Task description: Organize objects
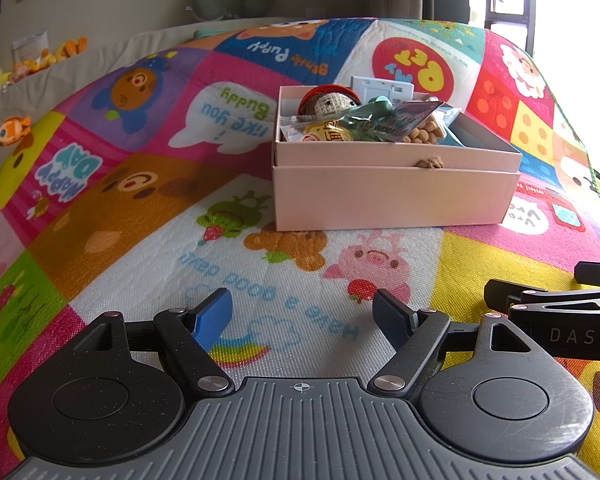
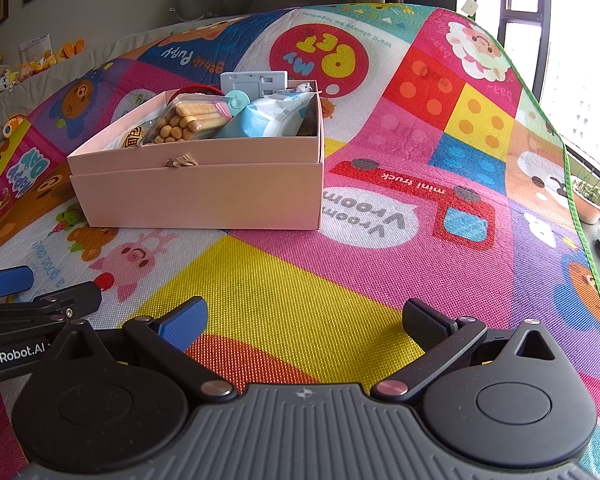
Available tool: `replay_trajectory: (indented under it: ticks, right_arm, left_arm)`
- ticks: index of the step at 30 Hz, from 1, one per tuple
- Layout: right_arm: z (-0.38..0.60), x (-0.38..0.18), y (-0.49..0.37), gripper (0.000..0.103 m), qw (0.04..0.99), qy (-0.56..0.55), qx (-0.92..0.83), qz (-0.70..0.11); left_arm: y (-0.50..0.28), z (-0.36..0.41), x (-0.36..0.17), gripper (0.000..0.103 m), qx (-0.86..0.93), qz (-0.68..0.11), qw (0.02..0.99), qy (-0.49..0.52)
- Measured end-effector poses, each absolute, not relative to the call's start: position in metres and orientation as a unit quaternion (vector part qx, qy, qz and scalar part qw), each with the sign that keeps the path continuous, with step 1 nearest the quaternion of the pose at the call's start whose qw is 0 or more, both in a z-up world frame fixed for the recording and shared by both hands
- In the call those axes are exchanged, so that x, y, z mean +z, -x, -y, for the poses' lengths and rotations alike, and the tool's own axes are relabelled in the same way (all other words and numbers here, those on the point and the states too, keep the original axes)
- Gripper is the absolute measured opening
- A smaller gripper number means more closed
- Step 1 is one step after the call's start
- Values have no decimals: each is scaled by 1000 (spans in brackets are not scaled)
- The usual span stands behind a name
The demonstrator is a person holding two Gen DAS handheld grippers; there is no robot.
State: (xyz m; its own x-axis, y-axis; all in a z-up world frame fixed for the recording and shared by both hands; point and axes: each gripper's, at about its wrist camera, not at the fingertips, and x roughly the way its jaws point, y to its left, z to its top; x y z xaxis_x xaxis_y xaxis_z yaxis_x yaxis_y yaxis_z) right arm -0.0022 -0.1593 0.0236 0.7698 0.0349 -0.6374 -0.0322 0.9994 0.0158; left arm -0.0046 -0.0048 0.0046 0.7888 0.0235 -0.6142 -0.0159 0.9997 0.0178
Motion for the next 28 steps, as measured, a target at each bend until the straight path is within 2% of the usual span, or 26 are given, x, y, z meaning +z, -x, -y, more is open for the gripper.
replay_trajectory:
  ticks: [28]
  right_arm:
    - [160,23,2,103,941,-2,18,-339]
  left_arm:
    - [5,5,4,83,8,-324,946,3]
